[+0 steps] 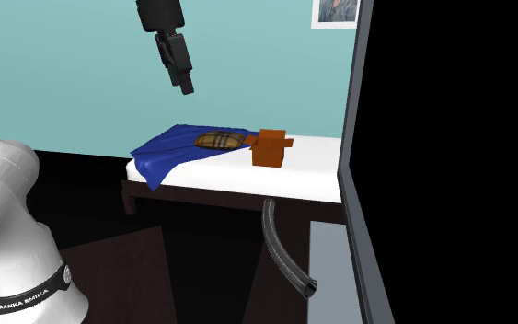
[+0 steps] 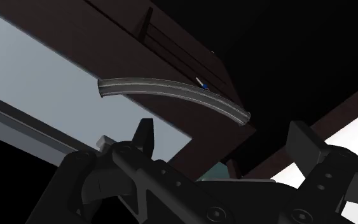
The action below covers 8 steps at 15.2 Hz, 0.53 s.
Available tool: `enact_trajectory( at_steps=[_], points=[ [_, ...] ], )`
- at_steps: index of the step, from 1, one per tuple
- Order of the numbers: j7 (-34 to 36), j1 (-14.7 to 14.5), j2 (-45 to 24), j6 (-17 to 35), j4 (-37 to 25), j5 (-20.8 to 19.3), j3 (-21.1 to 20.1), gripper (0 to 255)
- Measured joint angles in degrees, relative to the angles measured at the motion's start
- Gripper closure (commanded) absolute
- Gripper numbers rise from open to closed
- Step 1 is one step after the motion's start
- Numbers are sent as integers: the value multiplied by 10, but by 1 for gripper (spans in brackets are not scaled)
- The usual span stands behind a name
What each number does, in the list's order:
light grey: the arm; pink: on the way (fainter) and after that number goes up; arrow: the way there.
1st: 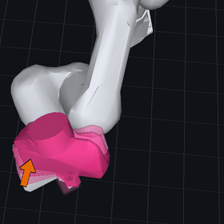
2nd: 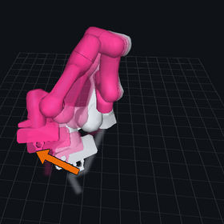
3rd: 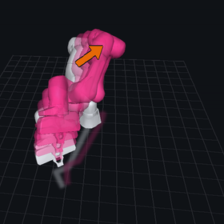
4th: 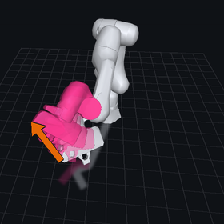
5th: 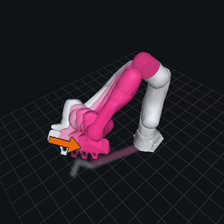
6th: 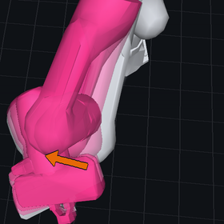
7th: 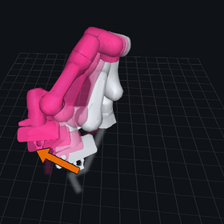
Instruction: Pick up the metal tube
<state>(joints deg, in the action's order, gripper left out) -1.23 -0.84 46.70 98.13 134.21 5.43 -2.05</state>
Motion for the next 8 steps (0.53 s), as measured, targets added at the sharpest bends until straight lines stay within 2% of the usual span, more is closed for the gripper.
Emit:
enact_trajectory(
  at_steps=[3,8],
  points=[
    [23,5,-9,19,11,5,-12,0],
    [115,26,-56,107,56,21,-60,0]
  ],
)
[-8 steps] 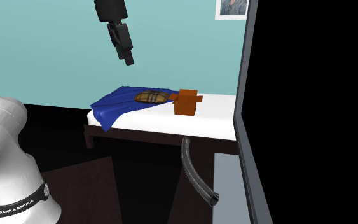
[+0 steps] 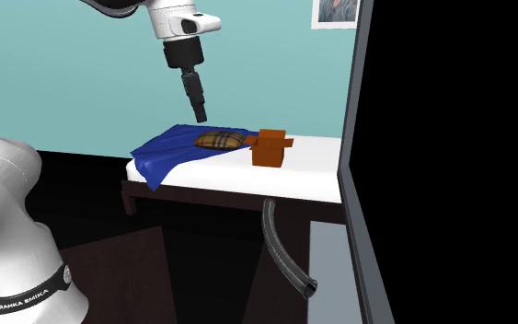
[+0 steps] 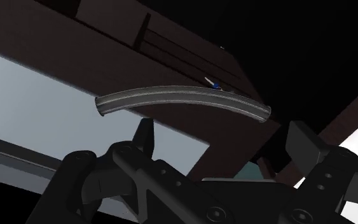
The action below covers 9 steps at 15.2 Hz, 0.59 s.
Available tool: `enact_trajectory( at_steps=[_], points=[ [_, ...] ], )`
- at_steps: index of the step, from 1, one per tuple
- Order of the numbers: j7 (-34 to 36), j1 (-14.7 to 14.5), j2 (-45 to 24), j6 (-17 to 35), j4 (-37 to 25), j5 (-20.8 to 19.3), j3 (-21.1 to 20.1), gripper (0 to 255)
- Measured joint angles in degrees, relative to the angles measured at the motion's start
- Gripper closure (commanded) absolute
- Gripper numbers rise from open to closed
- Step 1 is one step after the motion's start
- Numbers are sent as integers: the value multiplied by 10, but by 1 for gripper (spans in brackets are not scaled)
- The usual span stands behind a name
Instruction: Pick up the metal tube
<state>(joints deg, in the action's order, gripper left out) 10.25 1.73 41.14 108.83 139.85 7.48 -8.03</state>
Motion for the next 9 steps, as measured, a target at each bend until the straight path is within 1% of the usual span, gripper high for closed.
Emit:
enact_trajectory(
  at_steps=[4,9],
  points=[
    [73,21,-58,84,30,6,-36,0],
    [172,51,-144,171,38,2,-80,0]
  ],
)
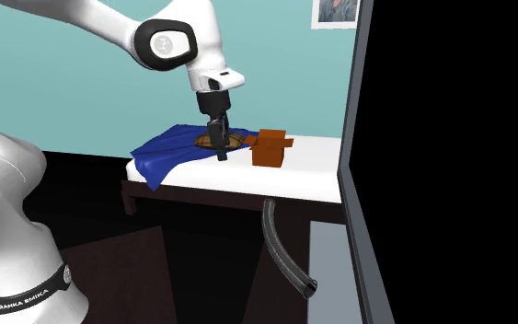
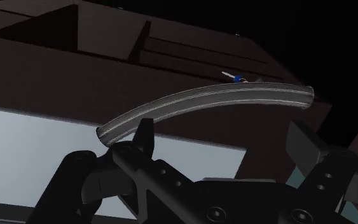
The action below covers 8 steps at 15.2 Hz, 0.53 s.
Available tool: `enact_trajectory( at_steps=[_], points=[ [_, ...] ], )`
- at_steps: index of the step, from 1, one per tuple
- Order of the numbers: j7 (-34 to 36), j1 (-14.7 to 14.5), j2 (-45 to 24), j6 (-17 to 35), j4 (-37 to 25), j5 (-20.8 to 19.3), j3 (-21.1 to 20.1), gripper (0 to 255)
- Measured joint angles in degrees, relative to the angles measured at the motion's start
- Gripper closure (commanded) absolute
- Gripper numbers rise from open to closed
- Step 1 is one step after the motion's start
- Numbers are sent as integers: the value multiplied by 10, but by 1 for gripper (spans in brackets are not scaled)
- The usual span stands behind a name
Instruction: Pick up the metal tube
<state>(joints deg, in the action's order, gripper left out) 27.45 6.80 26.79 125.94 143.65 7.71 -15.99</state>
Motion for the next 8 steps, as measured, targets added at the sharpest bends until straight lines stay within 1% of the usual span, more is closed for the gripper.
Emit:
enact_trajectory(
  at_steps=[3,4,8],
  points=[
    [69,20,-66,60,0,-13,-29,0],
    [91,27,-83,72,-3,-19,-37,0],
    [195,57,-185,135,-30,-67,-65,0]
  ],
)
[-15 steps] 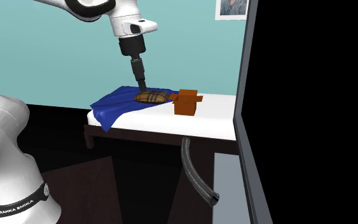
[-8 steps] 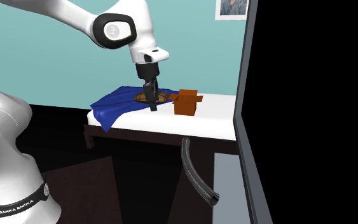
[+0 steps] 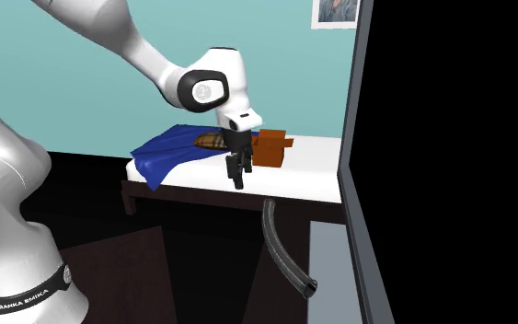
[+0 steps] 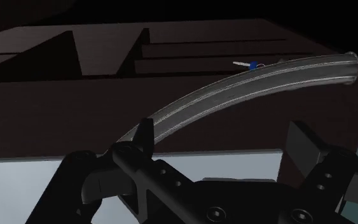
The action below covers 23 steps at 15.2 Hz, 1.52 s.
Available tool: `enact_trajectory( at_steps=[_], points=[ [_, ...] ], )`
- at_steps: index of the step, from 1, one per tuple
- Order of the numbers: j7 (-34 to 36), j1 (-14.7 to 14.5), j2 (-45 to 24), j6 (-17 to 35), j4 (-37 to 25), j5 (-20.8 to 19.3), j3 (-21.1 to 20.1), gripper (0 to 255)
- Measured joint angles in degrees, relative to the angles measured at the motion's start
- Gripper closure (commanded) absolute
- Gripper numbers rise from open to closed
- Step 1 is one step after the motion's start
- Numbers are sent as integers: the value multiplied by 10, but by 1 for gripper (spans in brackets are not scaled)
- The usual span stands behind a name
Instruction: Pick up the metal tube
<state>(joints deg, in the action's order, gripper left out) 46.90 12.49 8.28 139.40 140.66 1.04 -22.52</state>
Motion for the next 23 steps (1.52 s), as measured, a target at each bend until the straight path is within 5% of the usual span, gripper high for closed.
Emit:
enact_trajectory(
  at_steps=[6,11,22,23],
  points=[
    [174,16,-143,67,-46,-104,0,0],
    [307,-8,-263,104,-105,-182,44,0],
    [404,-51,-395,154,-174,-233,106,0],
    [406,-52,-397,157,-174,-235,108,255]
  ],
)
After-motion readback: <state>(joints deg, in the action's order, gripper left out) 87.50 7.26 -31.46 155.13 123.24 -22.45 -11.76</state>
